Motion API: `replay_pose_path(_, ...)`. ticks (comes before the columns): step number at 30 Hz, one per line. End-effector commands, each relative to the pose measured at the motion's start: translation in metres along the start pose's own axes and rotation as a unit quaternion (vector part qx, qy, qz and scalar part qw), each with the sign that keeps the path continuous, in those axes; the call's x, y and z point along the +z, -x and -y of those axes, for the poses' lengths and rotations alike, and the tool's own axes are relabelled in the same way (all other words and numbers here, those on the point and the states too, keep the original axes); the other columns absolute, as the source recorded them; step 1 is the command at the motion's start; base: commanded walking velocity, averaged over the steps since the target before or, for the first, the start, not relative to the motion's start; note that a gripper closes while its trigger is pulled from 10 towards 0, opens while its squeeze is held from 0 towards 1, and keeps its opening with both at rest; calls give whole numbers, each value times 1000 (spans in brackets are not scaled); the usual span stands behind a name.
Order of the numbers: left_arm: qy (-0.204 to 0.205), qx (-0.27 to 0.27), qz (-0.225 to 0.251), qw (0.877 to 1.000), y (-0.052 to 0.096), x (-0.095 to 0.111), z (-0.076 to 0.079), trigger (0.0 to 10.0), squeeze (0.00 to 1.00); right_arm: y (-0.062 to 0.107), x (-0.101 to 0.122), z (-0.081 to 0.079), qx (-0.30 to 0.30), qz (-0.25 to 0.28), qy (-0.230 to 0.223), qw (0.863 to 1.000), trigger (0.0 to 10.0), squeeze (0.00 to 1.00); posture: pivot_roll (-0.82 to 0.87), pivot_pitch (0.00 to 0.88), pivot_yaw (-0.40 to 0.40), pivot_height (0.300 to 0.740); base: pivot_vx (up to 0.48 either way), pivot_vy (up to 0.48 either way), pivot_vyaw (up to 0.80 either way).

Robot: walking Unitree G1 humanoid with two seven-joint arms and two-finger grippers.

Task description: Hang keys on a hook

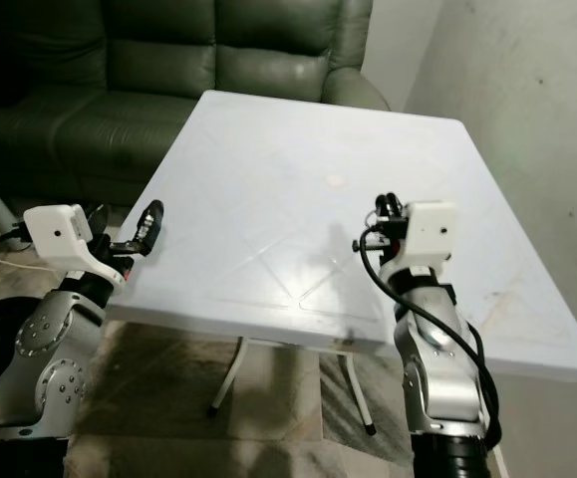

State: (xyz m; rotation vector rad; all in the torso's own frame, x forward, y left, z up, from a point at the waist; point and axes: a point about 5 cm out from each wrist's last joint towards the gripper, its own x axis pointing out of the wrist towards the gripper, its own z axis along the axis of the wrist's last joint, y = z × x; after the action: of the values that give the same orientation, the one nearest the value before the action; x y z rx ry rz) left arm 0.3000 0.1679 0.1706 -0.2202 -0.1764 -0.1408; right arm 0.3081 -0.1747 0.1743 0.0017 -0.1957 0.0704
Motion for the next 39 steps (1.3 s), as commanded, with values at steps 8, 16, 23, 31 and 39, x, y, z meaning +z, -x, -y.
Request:
replay_pose_path(8,3,7,-3,1000,-5,-2,2,10000,0,-7,0,3,-9,-9,15,1000,10000,0,2,0,-93,740,0,0,-788)
replay_pose_path(16,6,17,-6,1000,-7,-2,-3,10000,0,-8,-1,2,-10,-9,19,1000,10000,0,4,0,-92,740,0,0,-788)
replay_pose_path(23,18,29,-13,999,-10,-4,-6,10000,0,-9,-1,-2,-7,-9,14,1000,10000,0,4,0,-91,740,0,269,-788)
replay_pose_path(31,8,42,-32,999,-12,-6,-7,10000,0,-8,-2,-5,-4,-11,14,1000,10000,0,4,0,-89,740,0,36,-788)
replay_pose_path(39,22,47,-37,998,-14,-6,-8,10000,0,-9,-2,-8,-3,-11,12,1000,10000,0,7,0,-89,740,0,0,-788)
